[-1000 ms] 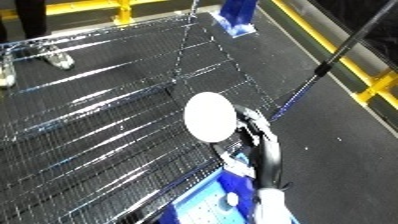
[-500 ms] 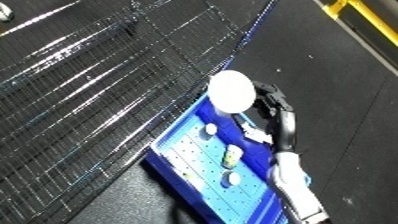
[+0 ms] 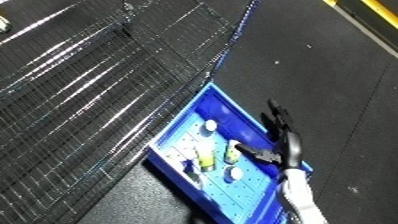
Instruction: Pick up the object and place it into the box
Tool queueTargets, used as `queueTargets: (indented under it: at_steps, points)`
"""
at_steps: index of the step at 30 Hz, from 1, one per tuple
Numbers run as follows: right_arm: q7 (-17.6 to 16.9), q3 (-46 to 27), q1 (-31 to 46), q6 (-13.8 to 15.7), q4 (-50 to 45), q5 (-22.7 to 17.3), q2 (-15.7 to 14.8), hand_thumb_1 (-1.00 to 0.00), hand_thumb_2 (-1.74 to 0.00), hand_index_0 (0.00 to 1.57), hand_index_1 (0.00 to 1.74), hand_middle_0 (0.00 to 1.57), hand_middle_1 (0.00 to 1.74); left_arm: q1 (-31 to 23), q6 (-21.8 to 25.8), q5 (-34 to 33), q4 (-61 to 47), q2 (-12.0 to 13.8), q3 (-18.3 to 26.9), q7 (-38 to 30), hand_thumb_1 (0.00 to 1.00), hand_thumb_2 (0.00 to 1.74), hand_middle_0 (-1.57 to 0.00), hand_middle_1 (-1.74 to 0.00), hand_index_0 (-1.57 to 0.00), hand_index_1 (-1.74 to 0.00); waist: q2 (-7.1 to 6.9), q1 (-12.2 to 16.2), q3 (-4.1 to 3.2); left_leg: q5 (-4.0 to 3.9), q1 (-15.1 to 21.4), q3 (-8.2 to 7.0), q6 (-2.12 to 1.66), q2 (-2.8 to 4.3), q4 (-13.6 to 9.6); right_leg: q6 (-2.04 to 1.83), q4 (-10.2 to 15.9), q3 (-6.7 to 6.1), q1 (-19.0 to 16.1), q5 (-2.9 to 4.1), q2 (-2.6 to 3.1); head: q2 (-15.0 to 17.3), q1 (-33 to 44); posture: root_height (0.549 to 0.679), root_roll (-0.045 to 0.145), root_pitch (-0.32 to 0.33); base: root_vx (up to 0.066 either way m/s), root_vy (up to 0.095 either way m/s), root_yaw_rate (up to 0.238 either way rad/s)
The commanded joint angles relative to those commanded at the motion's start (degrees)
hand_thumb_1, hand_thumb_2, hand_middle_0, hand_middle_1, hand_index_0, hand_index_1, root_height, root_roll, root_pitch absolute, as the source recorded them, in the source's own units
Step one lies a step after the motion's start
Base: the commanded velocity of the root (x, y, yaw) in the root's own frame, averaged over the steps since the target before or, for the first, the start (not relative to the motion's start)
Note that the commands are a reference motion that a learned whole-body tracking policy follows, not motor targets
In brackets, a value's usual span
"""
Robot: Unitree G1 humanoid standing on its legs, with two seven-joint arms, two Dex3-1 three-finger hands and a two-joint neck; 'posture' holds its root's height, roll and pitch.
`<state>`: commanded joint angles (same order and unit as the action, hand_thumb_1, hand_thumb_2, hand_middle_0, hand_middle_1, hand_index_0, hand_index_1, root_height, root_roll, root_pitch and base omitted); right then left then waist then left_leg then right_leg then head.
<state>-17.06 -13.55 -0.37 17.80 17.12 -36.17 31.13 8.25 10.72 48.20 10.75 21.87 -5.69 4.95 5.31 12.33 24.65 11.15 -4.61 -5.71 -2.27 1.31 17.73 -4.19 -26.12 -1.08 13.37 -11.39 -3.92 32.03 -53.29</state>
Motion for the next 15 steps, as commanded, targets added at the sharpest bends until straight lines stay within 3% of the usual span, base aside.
queueTargets:
  at_steps: [15]
  points:
    - [0.5, 3.3, -1.8, -0.9, -4.9, 4.6, -0.8, 0.00, 0.00, 0.00, 0.00, 0.00, 0.00, -0.7, -1.0, -0.2, -1.4, -0.2, -1.0, 0.3, 1.00, 1.74, -1.57, -1.74, -1.57, -1.74, -0.07, -1.6, 0.30, -0.87, -0.3, 1.37, 0.08, -0.67, -0.6, 0.36, -0.2, 0.37, -0.2, -0.13, 0.23, -0.1, 2.9, 0.671, 0.066, 0.009, 0.018, -0.008, 0.065]
